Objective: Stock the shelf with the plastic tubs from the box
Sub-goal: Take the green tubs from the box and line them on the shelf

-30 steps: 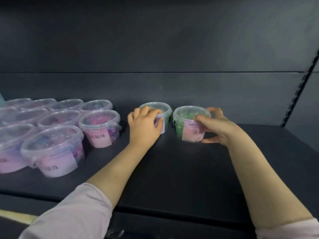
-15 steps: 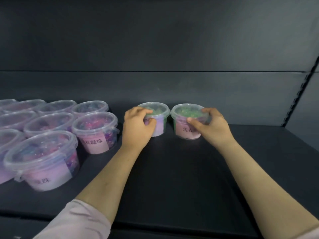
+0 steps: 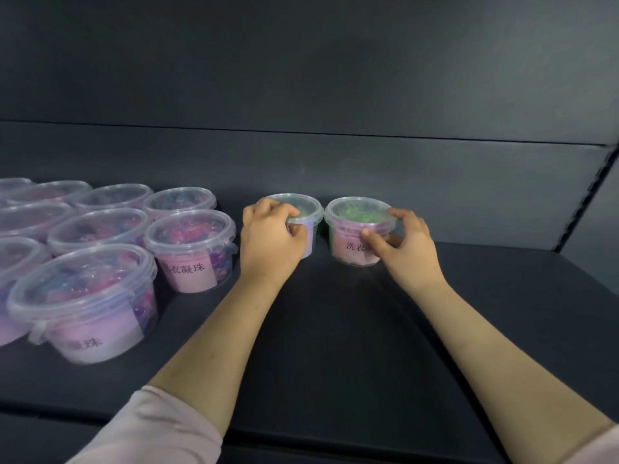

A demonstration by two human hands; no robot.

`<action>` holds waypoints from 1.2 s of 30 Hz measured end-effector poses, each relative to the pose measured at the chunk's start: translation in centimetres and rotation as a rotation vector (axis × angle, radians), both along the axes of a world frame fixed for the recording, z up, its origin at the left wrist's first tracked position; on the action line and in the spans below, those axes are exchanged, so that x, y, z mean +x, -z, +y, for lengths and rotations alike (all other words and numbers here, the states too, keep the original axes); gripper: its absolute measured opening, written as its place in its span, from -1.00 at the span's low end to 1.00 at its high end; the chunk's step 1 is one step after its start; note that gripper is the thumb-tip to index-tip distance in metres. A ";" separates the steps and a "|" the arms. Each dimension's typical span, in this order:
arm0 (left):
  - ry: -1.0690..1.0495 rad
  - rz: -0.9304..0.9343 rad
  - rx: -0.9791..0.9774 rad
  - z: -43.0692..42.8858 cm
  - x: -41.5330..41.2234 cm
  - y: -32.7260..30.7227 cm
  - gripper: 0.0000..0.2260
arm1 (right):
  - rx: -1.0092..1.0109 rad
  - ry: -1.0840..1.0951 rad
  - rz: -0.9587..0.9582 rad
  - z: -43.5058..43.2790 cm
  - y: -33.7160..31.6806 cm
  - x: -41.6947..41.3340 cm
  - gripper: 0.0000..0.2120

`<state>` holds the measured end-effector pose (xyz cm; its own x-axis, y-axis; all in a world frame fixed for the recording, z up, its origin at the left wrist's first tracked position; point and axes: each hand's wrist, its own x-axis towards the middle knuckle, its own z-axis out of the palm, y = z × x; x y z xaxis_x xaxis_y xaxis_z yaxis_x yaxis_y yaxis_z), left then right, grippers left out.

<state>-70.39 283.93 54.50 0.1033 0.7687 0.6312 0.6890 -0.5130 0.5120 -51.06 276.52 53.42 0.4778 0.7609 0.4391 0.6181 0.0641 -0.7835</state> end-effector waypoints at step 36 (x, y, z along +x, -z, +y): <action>1.113 0.369 0.532 -36.3 -0.6 8.1 -0.72 | -0.519 1.054 -0.422 -53.0 8.2 -15.1 -0.60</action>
